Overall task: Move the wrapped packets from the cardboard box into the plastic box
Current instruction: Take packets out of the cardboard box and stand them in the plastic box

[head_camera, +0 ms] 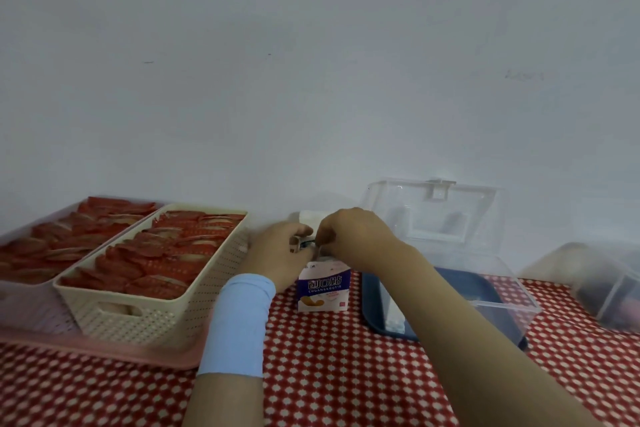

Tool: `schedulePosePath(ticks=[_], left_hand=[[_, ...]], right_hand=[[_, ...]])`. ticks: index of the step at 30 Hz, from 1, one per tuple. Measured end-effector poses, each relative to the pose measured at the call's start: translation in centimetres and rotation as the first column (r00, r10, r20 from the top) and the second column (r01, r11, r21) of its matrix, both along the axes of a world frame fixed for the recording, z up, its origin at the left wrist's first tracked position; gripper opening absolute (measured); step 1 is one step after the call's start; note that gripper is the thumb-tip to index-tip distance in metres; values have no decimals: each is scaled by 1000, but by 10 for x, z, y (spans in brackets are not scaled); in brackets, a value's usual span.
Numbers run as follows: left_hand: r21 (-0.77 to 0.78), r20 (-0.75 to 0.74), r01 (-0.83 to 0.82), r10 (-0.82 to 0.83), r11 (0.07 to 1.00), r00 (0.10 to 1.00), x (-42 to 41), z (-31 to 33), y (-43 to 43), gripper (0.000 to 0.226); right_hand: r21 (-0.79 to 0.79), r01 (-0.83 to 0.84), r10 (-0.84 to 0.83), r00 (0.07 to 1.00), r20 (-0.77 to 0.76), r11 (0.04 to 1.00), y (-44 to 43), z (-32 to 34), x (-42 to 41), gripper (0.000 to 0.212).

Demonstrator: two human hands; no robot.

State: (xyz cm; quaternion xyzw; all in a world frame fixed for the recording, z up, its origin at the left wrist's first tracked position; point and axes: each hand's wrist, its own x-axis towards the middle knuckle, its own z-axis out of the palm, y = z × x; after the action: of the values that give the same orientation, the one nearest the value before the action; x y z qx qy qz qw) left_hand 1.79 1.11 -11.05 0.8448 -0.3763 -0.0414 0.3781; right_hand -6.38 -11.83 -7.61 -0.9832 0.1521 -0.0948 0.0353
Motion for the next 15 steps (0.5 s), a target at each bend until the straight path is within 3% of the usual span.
schedulePosePath(ticks=[5,9,12,15], left_hand=[[-47,34,-21,23,999,999,3,-1,-1,29],[-75,51,12,-8,997,999,-2,3,-1,28],[-84,52,23,-19,996,998,-4,2,-6,13],[-305,-11,-45,44,951,999,-1,-2,-9,18]], right_hand=[[-51,11,-9,999,46,999,-3,-9,3,14],[118,-21,-9,969,248,993,-7,-11,-2,13],[200,-116,20,904,426,973,-8,-8,-4,10],[361,-207,-26,837,547,909,-2,-6,-4,11]])
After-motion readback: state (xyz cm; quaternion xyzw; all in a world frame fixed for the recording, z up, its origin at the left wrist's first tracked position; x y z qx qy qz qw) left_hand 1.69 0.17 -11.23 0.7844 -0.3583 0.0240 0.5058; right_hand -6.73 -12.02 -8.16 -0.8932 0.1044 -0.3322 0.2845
